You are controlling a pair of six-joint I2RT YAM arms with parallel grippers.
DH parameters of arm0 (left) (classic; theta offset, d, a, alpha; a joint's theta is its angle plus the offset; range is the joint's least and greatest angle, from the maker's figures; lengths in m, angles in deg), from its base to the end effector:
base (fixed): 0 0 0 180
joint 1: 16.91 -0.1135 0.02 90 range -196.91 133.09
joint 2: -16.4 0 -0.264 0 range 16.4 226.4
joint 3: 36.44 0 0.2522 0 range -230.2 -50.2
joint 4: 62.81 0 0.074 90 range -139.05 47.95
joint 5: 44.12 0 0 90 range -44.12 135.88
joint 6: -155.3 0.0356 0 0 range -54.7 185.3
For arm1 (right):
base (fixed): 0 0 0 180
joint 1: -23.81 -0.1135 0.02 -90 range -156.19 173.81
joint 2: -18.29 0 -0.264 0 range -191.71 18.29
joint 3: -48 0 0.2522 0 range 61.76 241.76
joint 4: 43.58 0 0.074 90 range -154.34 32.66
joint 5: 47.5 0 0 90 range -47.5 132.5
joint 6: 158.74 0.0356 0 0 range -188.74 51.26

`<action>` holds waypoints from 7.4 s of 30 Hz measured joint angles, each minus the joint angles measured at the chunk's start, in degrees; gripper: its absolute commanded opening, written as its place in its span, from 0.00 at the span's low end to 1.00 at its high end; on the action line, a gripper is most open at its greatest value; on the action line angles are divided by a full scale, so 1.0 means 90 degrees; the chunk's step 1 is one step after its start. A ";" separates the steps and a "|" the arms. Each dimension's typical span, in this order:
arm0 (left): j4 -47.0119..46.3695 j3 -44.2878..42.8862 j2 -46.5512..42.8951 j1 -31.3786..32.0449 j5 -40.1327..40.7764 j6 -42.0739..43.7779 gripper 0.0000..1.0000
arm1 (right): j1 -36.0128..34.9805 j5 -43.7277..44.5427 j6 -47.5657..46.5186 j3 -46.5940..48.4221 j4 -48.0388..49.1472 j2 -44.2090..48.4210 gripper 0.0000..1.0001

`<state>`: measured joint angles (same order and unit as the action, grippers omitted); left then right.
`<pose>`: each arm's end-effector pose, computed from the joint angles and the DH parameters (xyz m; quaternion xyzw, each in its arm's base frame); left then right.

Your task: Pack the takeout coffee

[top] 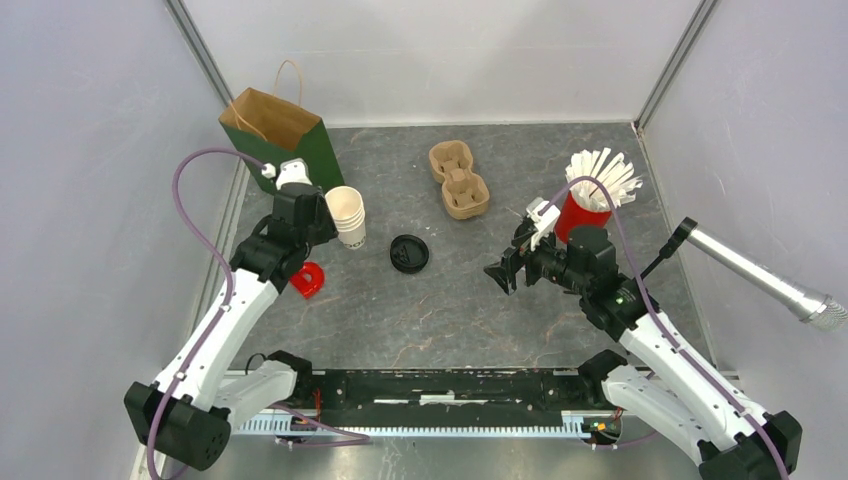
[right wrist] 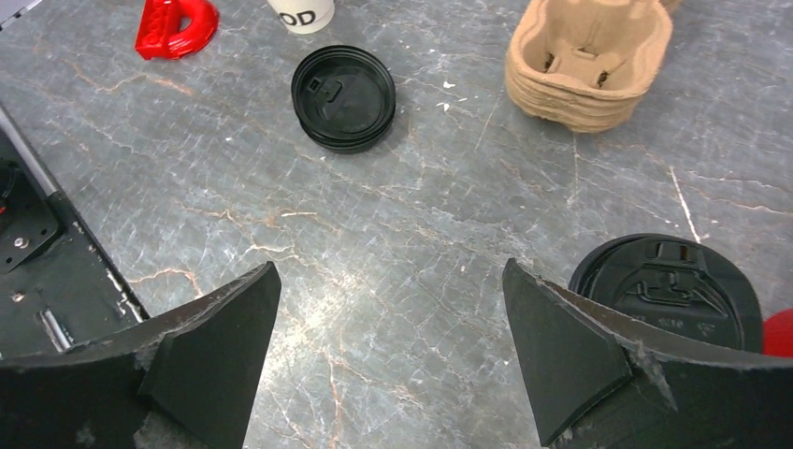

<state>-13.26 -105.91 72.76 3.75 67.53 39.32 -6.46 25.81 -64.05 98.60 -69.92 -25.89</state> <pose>0.1969 -0.0602 0.3269 -0.1252 0.8720 -0.0212 0.4728 0.1528 0.1010 0.2889 -0.2606 0.7715 0.2840 0.5061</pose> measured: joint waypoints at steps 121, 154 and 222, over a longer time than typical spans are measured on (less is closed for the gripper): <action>-0.0925 -0.0316 0.1559 -0.2159 -0.4031 -0.0245 0.02 | -0.0323 -0.0313 0.1299 -0.0321 0.1824 -0.0899 0.92; -0.1124 0.0692 0.0814 -0.2188 -0.4158 -0.0245 0.02 | -0.2055 0.1277 0.4102 0.2293 0.4881 -0.6254 0.64; -0.1061 -0.0661 0.0648 -0.2310 -0.4517 -0.1180 0.02 | -0.2079 0.1384 0.3983 0.3099 0.4282 -0.6951 0.60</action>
<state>-22.81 -111.85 78.60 -17.03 26.88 28.70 -25.16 38.27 -28.21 126.49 -31.39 -88.44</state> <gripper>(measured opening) 0.043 0.599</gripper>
